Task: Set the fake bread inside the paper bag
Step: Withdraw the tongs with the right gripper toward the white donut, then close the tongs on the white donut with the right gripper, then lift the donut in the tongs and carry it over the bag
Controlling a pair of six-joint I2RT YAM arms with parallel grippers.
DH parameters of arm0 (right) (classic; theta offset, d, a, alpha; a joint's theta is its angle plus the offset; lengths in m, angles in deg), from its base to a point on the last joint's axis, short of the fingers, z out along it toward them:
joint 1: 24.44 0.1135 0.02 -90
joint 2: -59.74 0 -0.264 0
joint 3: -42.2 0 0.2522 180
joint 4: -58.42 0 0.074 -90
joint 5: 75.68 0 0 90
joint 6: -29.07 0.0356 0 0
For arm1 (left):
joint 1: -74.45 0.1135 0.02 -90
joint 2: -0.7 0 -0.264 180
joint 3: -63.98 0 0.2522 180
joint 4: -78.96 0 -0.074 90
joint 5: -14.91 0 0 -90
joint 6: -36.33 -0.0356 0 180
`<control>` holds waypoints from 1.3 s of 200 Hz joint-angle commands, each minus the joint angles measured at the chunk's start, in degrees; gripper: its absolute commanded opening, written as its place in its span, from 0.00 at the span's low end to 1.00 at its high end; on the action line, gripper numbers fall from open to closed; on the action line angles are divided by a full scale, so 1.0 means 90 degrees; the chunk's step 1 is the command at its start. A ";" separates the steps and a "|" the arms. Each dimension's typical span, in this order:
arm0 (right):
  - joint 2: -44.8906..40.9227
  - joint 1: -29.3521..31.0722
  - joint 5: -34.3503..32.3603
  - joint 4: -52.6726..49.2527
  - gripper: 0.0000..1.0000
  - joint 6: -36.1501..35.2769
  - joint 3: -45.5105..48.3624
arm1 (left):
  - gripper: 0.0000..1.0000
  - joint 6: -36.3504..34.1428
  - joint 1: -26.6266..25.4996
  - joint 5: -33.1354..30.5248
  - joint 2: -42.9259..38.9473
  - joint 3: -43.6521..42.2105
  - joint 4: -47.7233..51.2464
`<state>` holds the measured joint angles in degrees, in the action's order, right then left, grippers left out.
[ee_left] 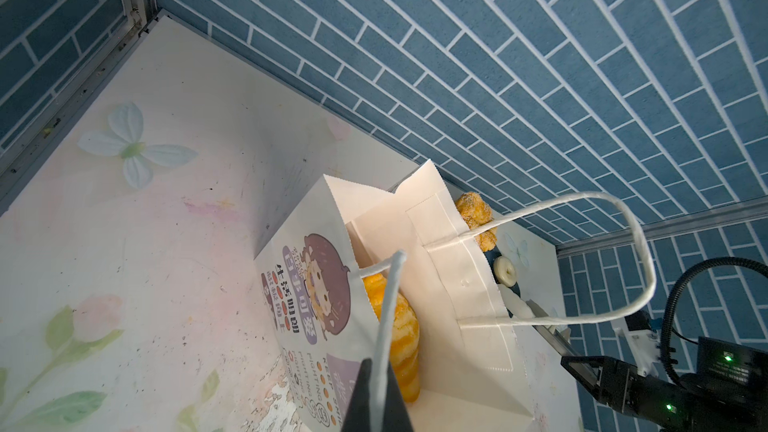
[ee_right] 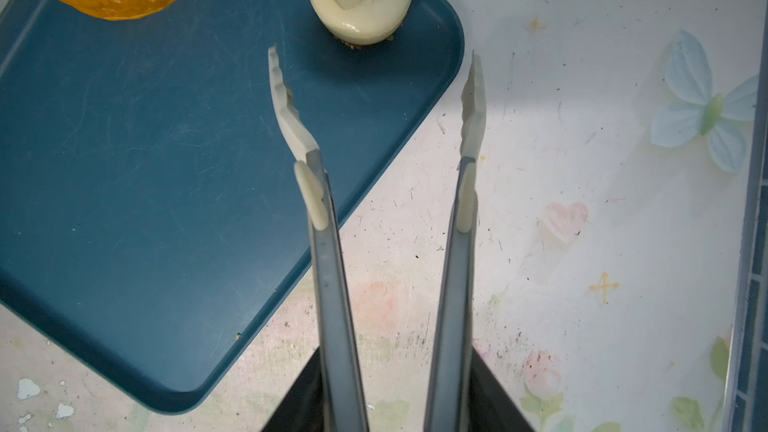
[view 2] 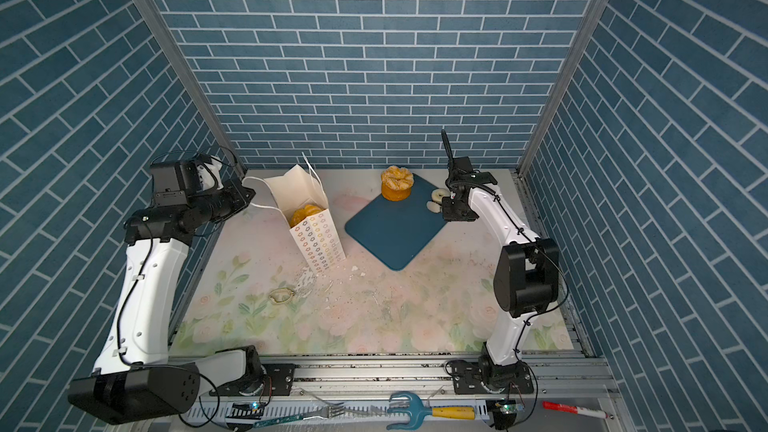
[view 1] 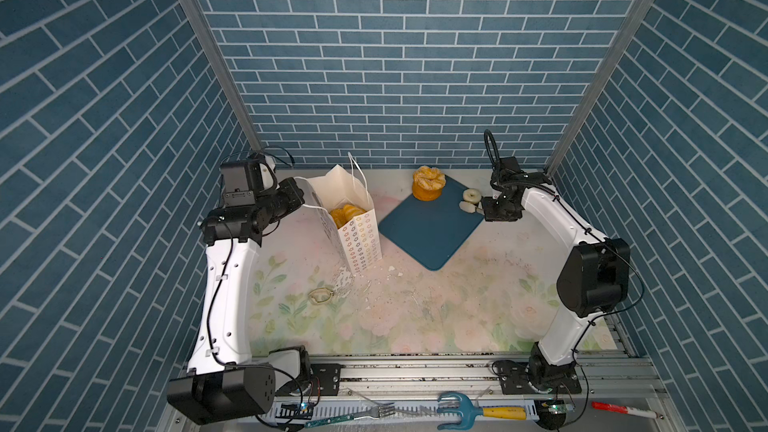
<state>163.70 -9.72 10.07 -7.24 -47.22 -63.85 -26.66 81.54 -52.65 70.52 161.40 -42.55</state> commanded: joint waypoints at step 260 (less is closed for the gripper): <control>0.0417 0.0434 0.0665 -0.0016 0.39 -0.1016 -0.0481 | 0.00 -0.0072 -0.0338 -0.0347 0.0082 0.0254 0.0157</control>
<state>170.90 -6.71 14.18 -6.78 -54.17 -69.84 -26.66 78.74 -55.80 72.07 162.95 -41.70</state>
